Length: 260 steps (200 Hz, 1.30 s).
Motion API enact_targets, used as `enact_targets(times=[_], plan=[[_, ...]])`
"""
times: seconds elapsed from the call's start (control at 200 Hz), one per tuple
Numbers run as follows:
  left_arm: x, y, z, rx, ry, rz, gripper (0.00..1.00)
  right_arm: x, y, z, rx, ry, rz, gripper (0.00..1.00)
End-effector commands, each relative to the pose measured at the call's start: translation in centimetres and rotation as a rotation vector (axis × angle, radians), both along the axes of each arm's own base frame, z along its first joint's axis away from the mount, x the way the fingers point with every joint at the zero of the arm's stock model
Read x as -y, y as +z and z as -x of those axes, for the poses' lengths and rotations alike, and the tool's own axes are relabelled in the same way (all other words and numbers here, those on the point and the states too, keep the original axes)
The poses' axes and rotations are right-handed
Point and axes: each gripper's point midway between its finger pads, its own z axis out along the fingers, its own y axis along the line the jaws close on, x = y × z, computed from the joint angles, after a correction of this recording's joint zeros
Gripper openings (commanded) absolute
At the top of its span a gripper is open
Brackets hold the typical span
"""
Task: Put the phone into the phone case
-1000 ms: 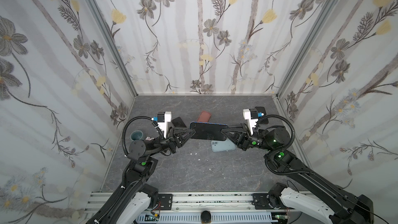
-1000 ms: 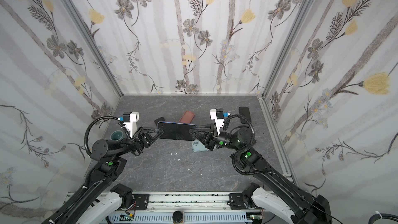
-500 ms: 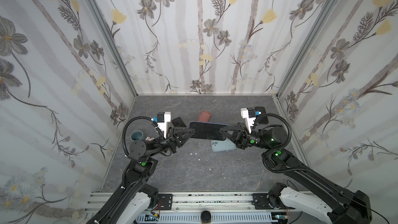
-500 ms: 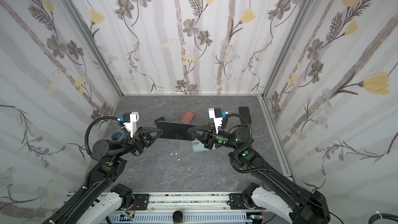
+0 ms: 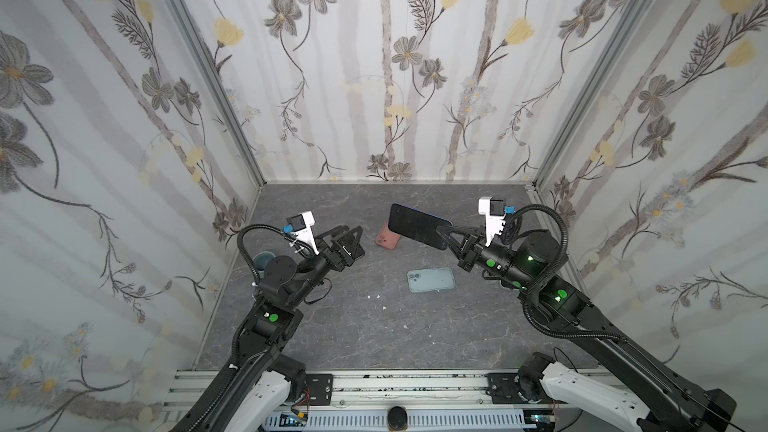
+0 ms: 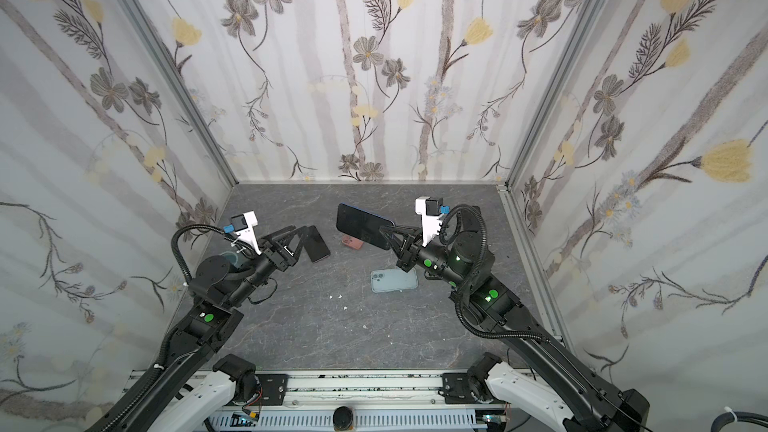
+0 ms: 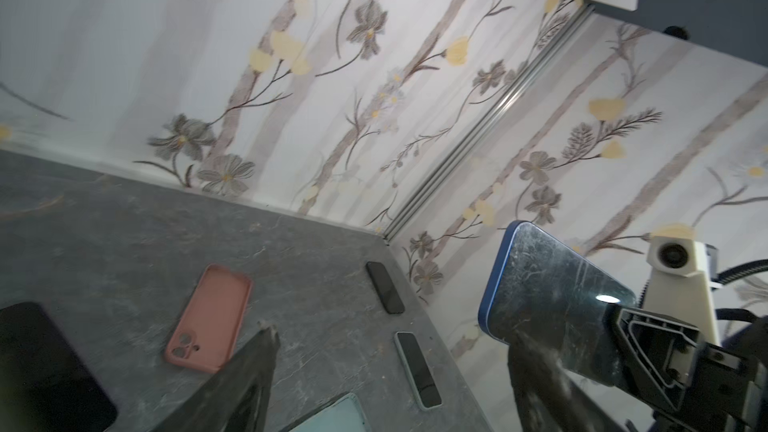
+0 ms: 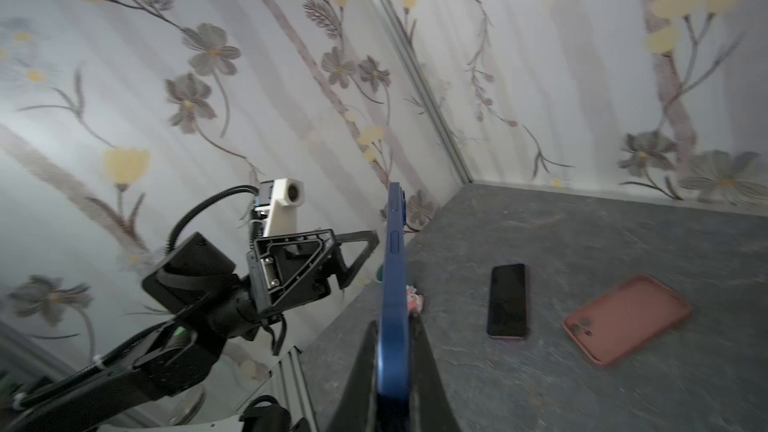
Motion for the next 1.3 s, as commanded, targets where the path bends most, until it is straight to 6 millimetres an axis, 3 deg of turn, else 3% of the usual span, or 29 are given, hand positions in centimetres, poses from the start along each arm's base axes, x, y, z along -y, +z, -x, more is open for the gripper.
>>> enact_targets(times=[0.0,0.165,0.325,0.525,0.759,0.869,1.059,1.294], plan=[[0.4,-4.5,-1.2,-0.156,0.007,-0.116,0.81,3.5,-3.7,-3.0,-0.081,-0.213,0.194,0.0],[2.8,-9.6,-1.7,-0.334,-0.071,-0.24,0.76,6.7,-8.8,-5.8,-0.28,-0.24,0.298,0.0],[5.7,-12.3,-1.5,-0.399,-0.135,-0.281,0.73,8.3,-13.2,-7.5,-0.465,-0.175,0.281,0.0],[8.5,-15.8,-1.2,-0.481,-0.202,-0.307,0.69,7.6,-16.5,-7.7,-0.605,-0.039,0.235,0.0],[10.2,-18.9,-0.9,-0.545,-0.262,-0.296,0.53,6.3,-20.3,-7.3,-0.751,0.047,0.207,0.0],[11.2,-20.1,-0.7,-0.58,-0.296,-0.294,0.51,6.1,-22.1,-7.1,-0.817,0.067,0.207,0.0],[13.0,-21.8,-0.5,-0.624,-0.356,-0.293,0.46,5.7,-23.9,-6.7,-0.869,0.097,0.2,0.0],[14.5,-24.3,-0.4,-0.692,-0.394,-0.31,0.47,5.0,-25.4,-6.0,-0.906,0.145,0.169,0.0]])
